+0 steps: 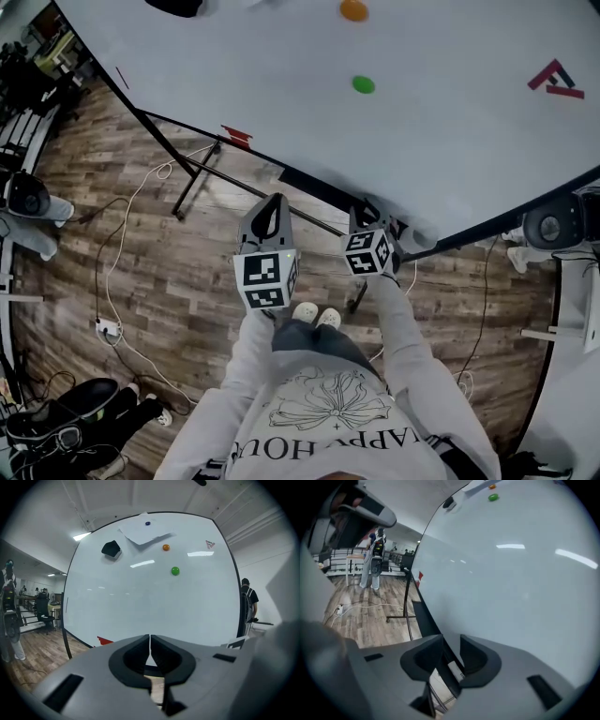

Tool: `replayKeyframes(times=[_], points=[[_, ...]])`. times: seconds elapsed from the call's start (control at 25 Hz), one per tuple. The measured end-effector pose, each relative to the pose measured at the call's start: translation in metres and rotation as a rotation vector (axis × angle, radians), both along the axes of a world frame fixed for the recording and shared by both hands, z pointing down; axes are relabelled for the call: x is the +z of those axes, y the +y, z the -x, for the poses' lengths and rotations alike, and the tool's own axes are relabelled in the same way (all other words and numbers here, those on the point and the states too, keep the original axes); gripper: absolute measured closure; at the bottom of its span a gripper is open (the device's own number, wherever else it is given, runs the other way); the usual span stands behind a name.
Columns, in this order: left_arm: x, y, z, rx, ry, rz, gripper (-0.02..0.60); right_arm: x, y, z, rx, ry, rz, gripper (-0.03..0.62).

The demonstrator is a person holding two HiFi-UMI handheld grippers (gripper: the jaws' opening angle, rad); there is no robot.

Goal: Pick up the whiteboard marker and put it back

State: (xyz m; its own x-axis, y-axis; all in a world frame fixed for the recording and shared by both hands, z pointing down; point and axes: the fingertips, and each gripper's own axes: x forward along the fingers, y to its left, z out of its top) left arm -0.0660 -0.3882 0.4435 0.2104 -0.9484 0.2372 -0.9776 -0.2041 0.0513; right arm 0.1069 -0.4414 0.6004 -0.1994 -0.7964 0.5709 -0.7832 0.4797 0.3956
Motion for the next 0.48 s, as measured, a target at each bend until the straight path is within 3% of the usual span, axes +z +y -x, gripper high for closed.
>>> replayKeyframes(times=[0.24, 0.48], points=[[-0.020, -0.004, -0.024, 0.052, 0.007, -0.044, 0.571, -0.066, 0.010, -0.018, 0.128, -0.194, -0.122, 0.564], [-0.040, -0.006, -0.048, 0.101, 0.018, -0.090, 0.571, -0.134, 0.029, -0.044, 0.235, -0.379, -0.255, 0.582]])
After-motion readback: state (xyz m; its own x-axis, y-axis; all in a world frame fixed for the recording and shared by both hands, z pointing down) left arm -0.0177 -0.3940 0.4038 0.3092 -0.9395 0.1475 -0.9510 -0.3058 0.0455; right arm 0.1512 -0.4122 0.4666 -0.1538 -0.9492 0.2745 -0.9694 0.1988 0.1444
